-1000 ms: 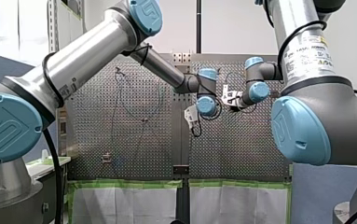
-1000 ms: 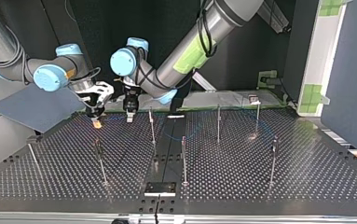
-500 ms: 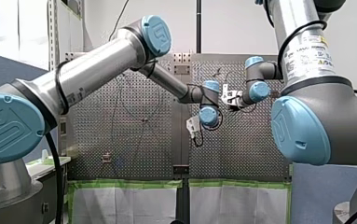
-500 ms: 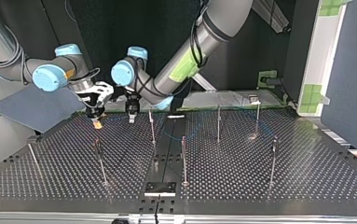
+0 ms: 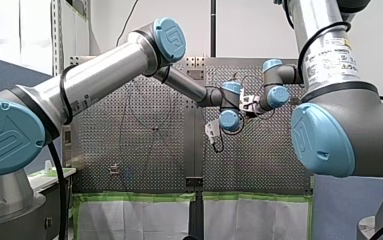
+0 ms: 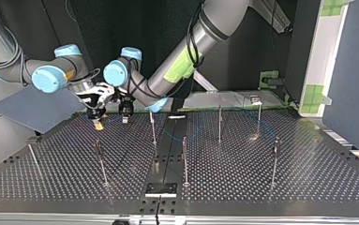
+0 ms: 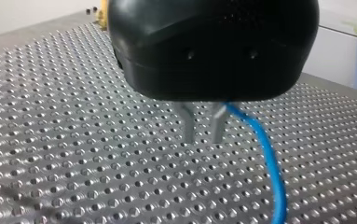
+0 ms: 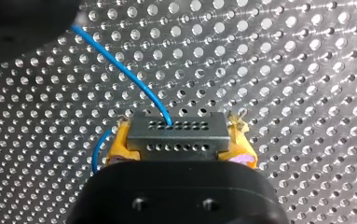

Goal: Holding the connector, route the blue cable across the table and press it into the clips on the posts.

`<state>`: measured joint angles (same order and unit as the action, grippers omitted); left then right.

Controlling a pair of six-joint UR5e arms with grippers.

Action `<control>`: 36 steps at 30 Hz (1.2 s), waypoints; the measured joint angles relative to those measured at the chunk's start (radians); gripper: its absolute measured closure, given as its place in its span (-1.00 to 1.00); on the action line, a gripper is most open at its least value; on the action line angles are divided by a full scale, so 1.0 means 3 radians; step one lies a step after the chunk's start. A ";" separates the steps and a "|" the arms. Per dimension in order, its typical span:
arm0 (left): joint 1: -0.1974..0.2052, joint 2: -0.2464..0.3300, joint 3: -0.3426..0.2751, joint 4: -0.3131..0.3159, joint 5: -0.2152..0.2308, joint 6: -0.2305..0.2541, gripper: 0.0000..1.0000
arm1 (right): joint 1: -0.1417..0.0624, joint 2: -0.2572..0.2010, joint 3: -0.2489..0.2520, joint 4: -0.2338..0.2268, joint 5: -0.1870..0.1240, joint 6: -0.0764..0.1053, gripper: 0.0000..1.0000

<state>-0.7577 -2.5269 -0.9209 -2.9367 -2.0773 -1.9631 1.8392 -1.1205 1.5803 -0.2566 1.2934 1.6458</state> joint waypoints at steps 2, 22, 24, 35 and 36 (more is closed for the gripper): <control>0.0000 0.0000 0.0000 -0.0054 -0.0045 -0.0005 0.98 | -0.0003 -0.0006 -0.0025 0.0041 0.0000 -0.0004 1.00; -0.0053 0.0373 -0.0099 -0.0324 -0.0437 -0.0025 0.98 | -0.0012 -0.0454 -0.0148 0.0308 -0.0063 0.0071 1.00; -0.0045 0.0448 -0.0165 -0.0270 -0.0438 -0.0025 0.98 | -0.0012 -0.0487 -0.0156 0.0342 -0.0065 0.0073 1.00; -0.0050 0.0780 -0.0460 0.0005 -0.0347 0.0171 0.98 | -0.0012 -0.0663 -0.0248 0.0508 -0.0067 0.0091 1.00; -0.0053 0.0816 -0.0460 0.0012 -0.0346 0.0182 0.98 | -0.0012 -0.0685 -0.0252 0.0518 -0.0067 0.0098 1.00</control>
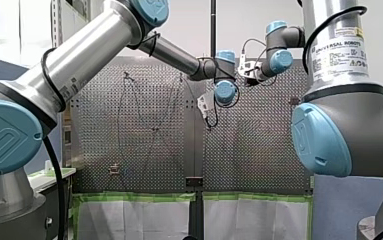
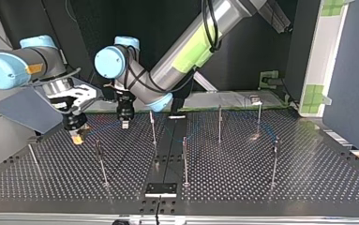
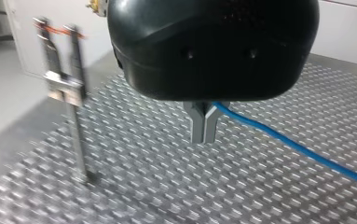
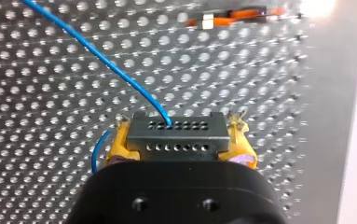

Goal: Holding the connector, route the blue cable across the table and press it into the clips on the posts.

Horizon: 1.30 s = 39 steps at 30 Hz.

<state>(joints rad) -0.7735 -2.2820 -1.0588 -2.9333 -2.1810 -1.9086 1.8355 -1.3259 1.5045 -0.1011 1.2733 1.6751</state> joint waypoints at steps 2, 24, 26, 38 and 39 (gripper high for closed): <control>-0.0004 0.0055 0.0012 0.0002 0.0001 0.0011 0.98 | 0.0001 -0.0022 -0.0004 0.0014 0.0000 0.0007 1.00; 0.0114 0.0353 0.0044 -0.0032 0.0302 0.0088 0.98 | -0.0026 -0.0076 -0.0168 0.0088 -0.0064 0.0048 1.00; 0.0155 0.0352 0.0044 -0.0014 0.0363 0.0087 0.98 | -0.0033 -0.0075 -0.0184 0.0088 -0.0088 0.0057 1.00; 0.0336 0.0195 0.0077 0.0054 0.0686 0.0066 0.98 | -0.0087 -0.0041 -0.0222 0.0083 -0.0143 0.0082 1.00; 0.0341 0.0185 0.0080 0.0055 0.0695 0.0065 0.98 | -0.0095 -0.0029 -0.0225 0.0081 -0.0143 0.0082 1.00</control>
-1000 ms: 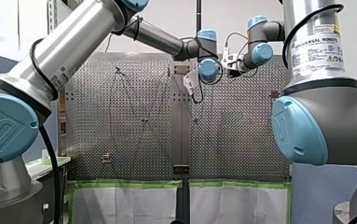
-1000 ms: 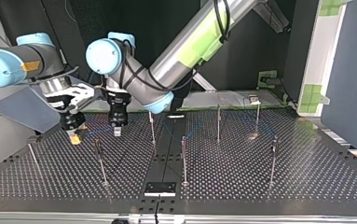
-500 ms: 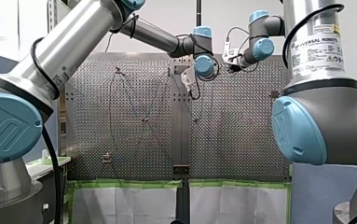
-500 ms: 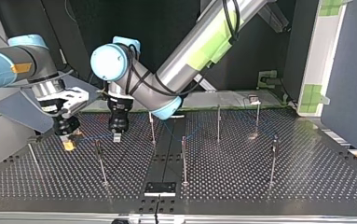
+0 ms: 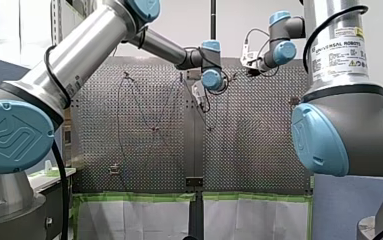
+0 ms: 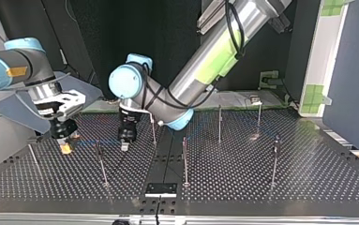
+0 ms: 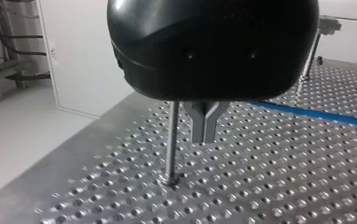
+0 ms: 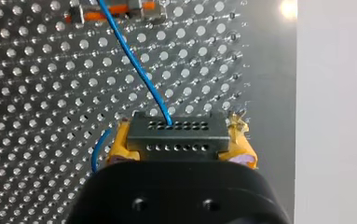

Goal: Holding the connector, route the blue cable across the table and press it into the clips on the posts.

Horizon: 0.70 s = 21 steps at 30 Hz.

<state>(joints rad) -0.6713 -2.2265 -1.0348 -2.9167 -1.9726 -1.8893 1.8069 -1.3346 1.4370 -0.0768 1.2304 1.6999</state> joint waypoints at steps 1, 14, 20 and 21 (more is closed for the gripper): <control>0.0003 -0.0005 0.0002 0.0000 0.0004 0.0000 0.98 | -0.0006 0.0010 -0.0004 -0.0001 0.0000 0.0000 1.00; 0.0184 -0.0065 0.0088 0.0247 0.0181 -0.0021 0.98 | -0.0095 0.0148 -0.0170 -0.0010 -0.0033 0.0000 1.00; 0.0183 -0.0064 0.0110 0.0211 0.0195 -0.0017 0.98 | -0.0139 0.0155 -0.0207 -0.0010 -0.0067 0.0000 1.00; 0.0177 -0.0063 0.0110 0.0192 0.0196 -0.0014 0.87 | -0.0144 0.0156 -0.0209 -0.0011 -0.0068 0.0000 1.00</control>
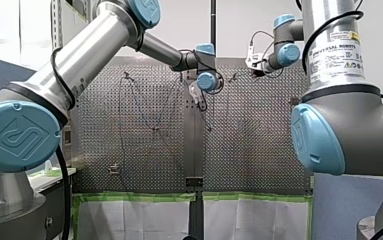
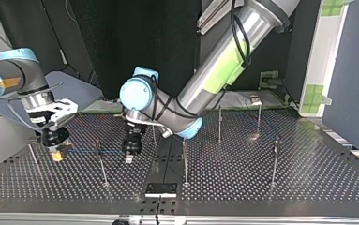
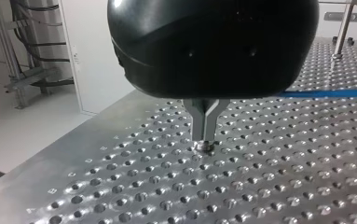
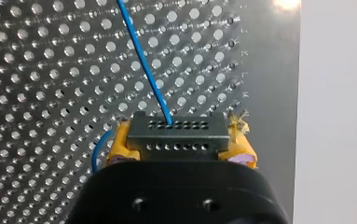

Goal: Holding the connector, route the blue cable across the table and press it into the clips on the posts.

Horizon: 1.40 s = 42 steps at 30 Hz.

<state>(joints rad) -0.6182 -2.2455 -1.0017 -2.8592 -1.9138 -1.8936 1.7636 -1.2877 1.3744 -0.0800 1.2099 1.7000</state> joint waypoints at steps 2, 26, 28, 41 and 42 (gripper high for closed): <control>-0.0014 0.0000 0.0000 -0.0029 0.0007 0.0006 0.64 | -0.0005 0.0002 -0.0001 0.0000 -0.0001 0.0000 1.00; -0.0171 0.0024 -0.0001 -0.0555 0.0028 0.0018 -1.00 | -0.0005 0.0005 -0.0002 0.0008 -0.0009 -0.0020 1.00; -0.0189 0.0039 -0.0002 -0.0623 0.0027 0.0015 -1.00 | -0.0005 0.0005 -0.0001 0.0011 -0.0008 -0.0020 1.00; -0.0456 0.0284 -0.0263 -0.0937 -0.0064 0.0022 -1.00 | -0.0001 0.0005 0.0001 0.0023 -0.0017 -0.0035 1.00; -0.0466 0.0323 -0.0301 -0.0916 -0.0064 0.0018 -1.00 | 0.0000 0.0005 0.0000 0.0025 -0.0017 -0.0035 1.00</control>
<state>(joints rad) -0.7582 -2.1486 -1.0920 -3.1341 -1.9330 -1.8881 1.7637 -1.2861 1.3745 -0.0726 1.2047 1.6894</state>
